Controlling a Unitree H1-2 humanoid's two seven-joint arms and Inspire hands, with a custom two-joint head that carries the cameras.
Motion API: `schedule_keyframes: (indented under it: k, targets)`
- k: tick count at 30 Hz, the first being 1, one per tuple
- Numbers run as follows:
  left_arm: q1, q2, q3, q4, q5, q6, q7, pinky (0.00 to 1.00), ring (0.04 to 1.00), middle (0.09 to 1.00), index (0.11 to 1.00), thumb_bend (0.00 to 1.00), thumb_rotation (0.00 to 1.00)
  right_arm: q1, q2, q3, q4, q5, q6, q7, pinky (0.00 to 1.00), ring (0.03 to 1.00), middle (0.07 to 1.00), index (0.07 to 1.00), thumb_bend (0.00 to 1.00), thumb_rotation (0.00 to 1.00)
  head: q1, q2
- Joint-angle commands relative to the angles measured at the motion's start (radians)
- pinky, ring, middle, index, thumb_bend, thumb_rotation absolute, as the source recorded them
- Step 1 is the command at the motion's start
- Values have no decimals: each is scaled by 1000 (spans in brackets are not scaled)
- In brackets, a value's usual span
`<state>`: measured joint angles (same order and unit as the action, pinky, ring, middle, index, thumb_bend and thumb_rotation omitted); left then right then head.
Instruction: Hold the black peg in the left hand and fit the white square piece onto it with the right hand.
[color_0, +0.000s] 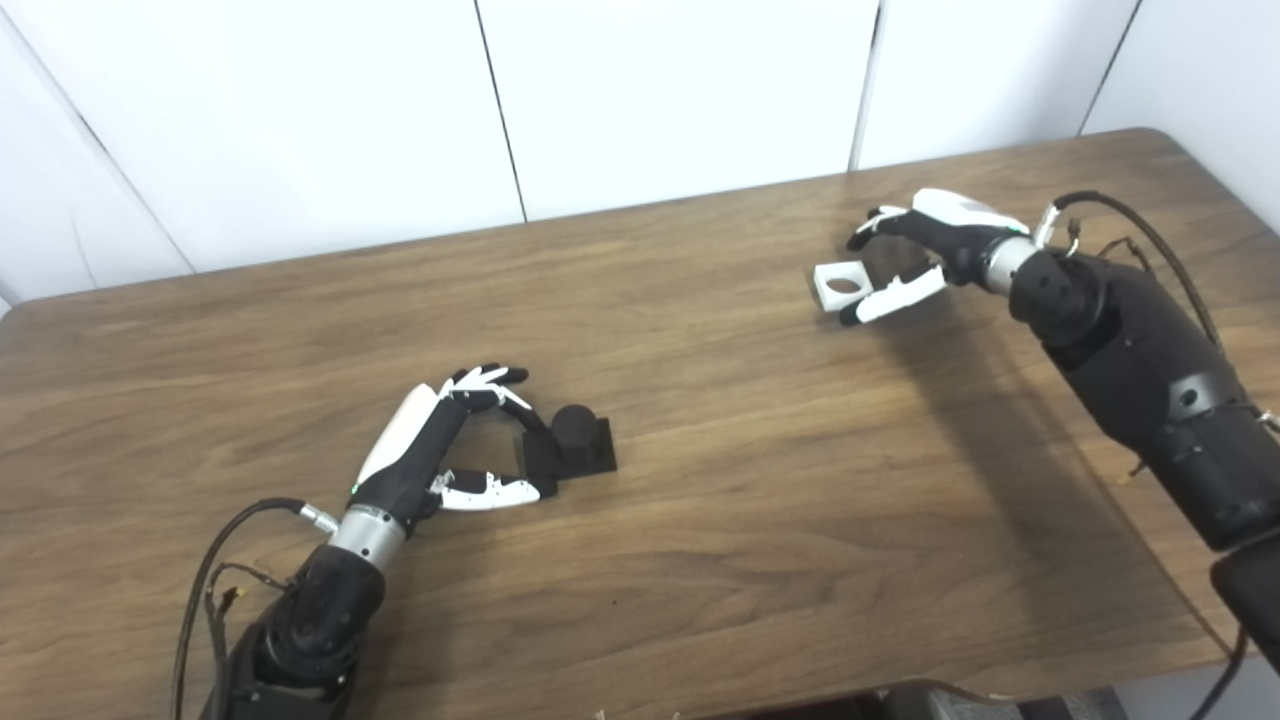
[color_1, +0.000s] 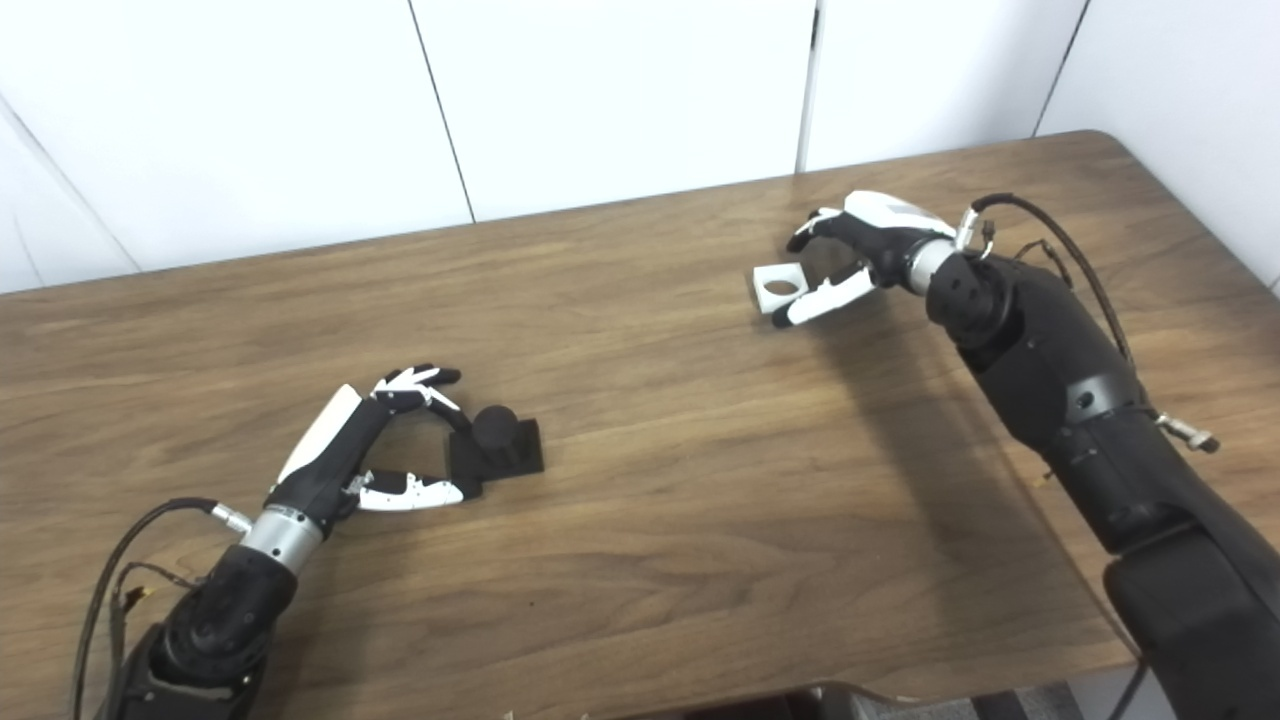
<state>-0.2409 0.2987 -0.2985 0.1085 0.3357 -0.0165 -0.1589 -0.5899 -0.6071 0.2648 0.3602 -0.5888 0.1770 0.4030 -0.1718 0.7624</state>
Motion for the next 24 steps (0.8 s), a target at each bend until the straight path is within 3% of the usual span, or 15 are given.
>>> schedule_keyframes:
  k: [1,11,24]
  targets:
    - [39,-8,-32,21,7,45,-58,1000,967,883,486,518,77,-44,-8,-6,-18,12,-14,-3,978,990,983,813,972,501,7,3]
    - [47,-13,-32,22,10,50,-56,1000,968,881,486,518,77,-24,1,12,-18,24,-26,-1,1000,1000,989,787,978,398,12,12]
    - [52,-9,-30,13,14,62,-65,1000,970,887,486,518,78,-12,6,37,4,-17,-45,-90,951,947,938,699,783,272,12,20]
